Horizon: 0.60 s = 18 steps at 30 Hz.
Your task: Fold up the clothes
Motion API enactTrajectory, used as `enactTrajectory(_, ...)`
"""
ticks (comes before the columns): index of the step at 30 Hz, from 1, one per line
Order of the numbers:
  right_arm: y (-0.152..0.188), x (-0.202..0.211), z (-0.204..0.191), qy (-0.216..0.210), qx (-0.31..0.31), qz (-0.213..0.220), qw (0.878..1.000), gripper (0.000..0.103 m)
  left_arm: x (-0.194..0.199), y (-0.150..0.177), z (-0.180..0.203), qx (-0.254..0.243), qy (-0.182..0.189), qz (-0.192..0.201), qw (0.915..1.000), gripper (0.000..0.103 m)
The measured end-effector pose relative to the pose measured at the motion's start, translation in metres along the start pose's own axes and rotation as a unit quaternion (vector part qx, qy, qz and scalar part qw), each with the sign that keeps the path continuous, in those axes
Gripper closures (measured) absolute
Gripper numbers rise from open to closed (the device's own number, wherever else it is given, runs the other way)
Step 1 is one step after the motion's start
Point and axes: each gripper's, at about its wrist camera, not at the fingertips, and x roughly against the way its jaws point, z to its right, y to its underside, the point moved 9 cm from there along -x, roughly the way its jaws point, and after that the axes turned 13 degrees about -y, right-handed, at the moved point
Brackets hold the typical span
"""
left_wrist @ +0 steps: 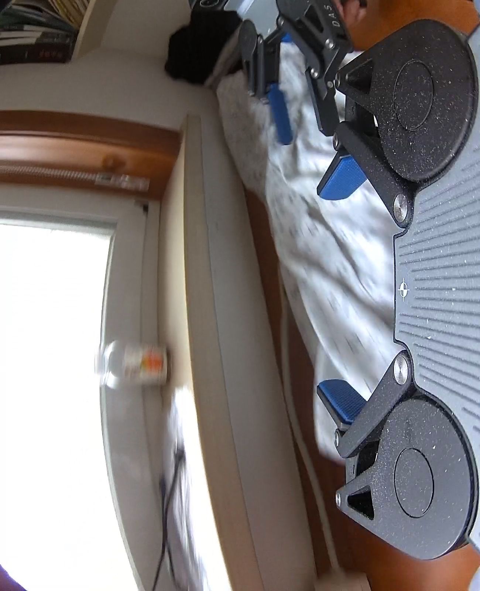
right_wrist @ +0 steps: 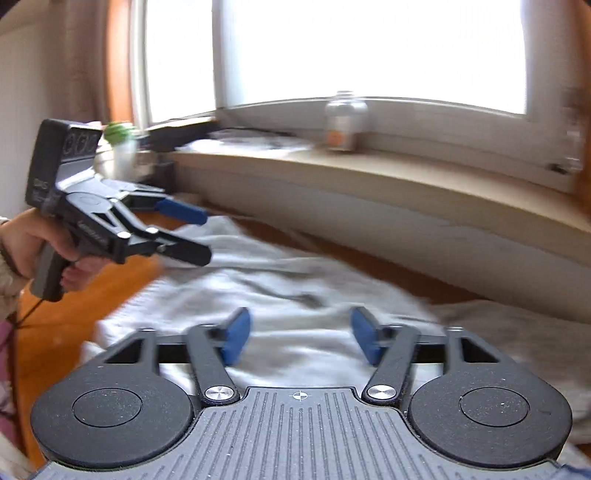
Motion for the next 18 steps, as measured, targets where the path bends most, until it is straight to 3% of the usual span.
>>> enactTrajectory(1,0.0,-0.009,-0.012,-0.019,0.004,-0.01,1.0,0.077,0.009,0.003,-0.009,0.001,-0.011,0.003,0.9999,0.0)
enactTrajectory(9,0.001,-0.068,-0.092,-0.056,0.027,-0.059,0.996,0.076,0.059,0.034,-0.063,0.043,-0.056,0.006,0.9975,0.005)
enactTrajectory(12,-0.001,-0.082,-0.109,-0.07,0.04,-0.071,0.994,0.075,0.066,0.039,-0.074,0.037,-0.071,0.008,0.9968,0.013)
enactTrajectory(14,-0.002,-0.09,-0.118,-0.079,0.042,-0.078,0.993,0.075,0.065,0.045,-0.083,0.046,-0.08,0.002,0.9957,0.029)
enactTrajectory(18,0.001,-0.106,-0.129,-0.084,0.048,-0.1,0.99,0.073,0.055,0.054,-0.093,0.055,-0.087,-0.016,0.9946,0.039)
